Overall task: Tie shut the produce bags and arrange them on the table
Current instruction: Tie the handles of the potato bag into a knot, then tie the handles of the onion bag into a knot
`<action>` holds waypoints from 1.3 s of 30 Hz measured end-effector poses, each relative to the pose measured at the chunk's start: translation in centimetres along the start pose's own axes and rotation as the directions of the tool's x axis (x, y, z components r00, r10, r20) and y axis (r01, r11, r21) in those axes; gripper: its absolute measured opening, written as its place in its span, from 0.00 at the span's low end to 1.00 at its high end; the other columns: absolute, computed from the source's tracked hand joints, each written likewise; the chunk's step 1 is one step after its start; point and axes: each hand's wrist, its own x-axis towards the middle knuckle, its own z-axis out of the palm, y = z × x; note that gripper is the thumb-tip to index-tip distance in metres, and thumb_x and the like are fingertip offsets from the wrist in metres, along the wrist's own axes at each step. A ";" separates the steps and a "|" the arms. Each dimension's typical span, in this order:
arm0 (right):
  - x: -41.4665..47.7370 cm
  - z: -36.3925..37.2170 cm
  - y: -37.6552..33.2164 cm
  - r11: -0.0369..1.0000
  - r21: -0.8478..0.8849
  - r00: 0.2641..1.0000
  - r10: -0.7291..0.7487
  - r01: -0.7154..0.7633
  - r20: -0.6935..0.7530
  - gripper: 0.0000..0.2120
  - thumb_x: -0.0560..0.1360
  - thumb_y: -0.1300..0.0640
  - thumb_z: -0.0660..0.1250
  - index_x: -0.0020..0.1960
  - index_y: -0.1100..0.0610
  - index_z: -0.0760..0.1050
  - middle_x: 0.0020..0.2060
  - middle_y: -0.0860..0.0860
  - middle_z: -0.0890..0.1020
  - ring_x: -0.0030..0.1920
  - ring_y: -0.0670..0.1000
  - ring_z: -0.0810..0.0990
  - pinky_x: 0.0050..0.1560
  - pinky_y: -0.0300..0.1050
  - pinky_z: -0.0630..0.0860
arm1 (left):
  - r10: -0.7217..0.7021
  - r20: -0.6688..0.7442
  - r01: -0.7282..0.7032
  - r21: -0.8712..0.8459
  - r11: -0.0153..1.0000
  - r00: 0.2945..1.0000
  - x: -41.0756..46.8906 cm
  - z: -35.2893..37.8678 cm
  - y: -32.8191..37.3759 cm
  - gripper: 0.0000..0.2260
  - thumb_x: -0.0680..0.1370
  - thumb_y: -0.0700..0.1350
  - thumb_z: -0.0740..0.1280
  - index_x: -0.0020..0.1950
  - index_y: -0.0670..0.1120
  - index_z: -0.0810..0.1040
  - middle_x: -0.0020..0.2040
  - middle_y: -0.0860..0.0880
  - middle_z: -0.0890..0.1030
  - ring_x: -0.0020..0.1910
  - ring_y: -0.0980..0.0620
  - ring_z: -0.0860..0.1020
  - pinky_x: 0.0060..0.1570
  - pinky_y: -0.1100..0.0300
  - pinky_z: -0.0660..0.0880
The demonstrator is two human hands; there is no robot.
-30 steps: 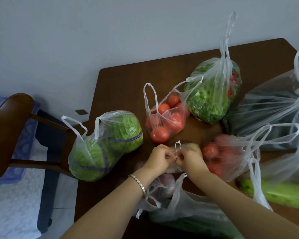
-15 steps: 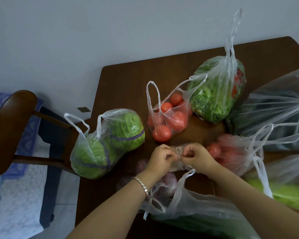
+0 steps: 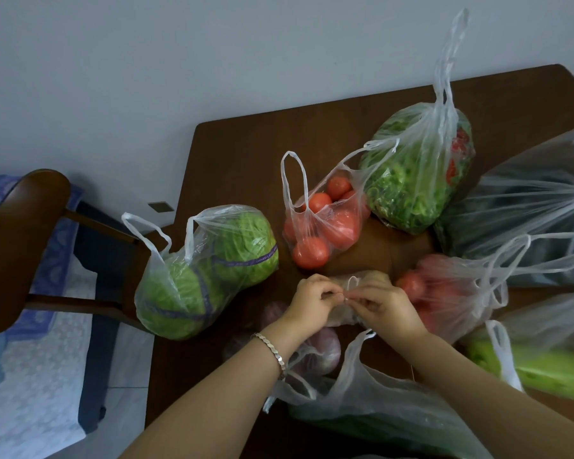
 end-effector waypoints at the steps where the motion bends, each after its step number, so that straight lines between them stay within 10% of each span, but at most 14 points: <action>1: -0.1 0.0 -0.1 0.996 -0.065 0.998 -0.062 0.062 0.006 0.06 0.63 0.67 0.75 0.40 0.62 0.83 0.32 0.56 0.83 0.35 0.54 0.81 0.38 0.46 0.79 | -0.021 0.010 0.021 0.005 1.000 1.000 0.1 0.0 0.1 0.09 0.75 0.39 0.67 0.53 0.38 0.81 0.56 0.41 0.76 0.59 0.44 0.72 0.63 0.53 0.68; 15: 1.4 -0.9 -1.8 0.812 -0.529 0.969 -0.193 0.246 0.153 0.15 0.50 0.57 0.82 0.28 0.58 0.77 0.25 0.51 0.78 0.27 0.52 0.80 0.22 0.37 0.70 | -0.120 -0.029 0.116 -0.096 0.989 0.992 -0.3 -0.1 0.9 0.07 0.73 0.38 0.68 0.47 0.35 0.81 0.51 0.42 0.78 0.53 0.47 0.76 0.51 0.63 0.68; 28: 0.5 -0.2 -1.1 0.964 -0.261 0.975 0.094 -0.040 0.200 0.07 0.60 0.70 0.73 0.30 0.63 0.76 0.28 0.56 0.79 0.31 0.54 0.79 0.32 0.37 0.70 | -0.018 -0.255 0.074 0.211 0.975 0.967 0.9 -0.3 1.9 0.09 0.71 0.33 0.62 0.40 0.37 0.83 0.49 0.42 0.77 0.51 0.45 0.75 0.54 0.54 0.73; 33: 1.8 -0.5 -1.8 0.926 -0.285 0.854 0.346 -0.246 0.387 0.08 0.72 0.62 0.65 0.42 0.67 0.78 0.29 0.48 0.69 0.34 0.50 0.73 0.34 0.31 0.68 | -0.037 -0.069 0.048 0.161 0.986 0.997 -0.2 -2.9 1.1 0.08 0.75 0.36 0.64 0.51 0.40 0.80 0.53 0.43 0.80 0.54 0.46 0.77 0.55 0.62 0.70; 39: 1.0 0.3 -7.6 0.978 -0.021 0.805 0.182 -0.207 0.564 0.12 0.73 0.50 0.66 0.52 0.56 0.76 0.40 0.46 0.76 0.43 0.46 0.75 0.51 0.45 0.74 | -0.083 0.147 0.090 -0.044 0.995 0.986 -4.9 -9.7 -0.9 0.21 0.70 0.26 0.56 0.57 0.43 0.76 0.55 0.46 0.80 0.59 0.50 0.77 0.56 0.66 0.72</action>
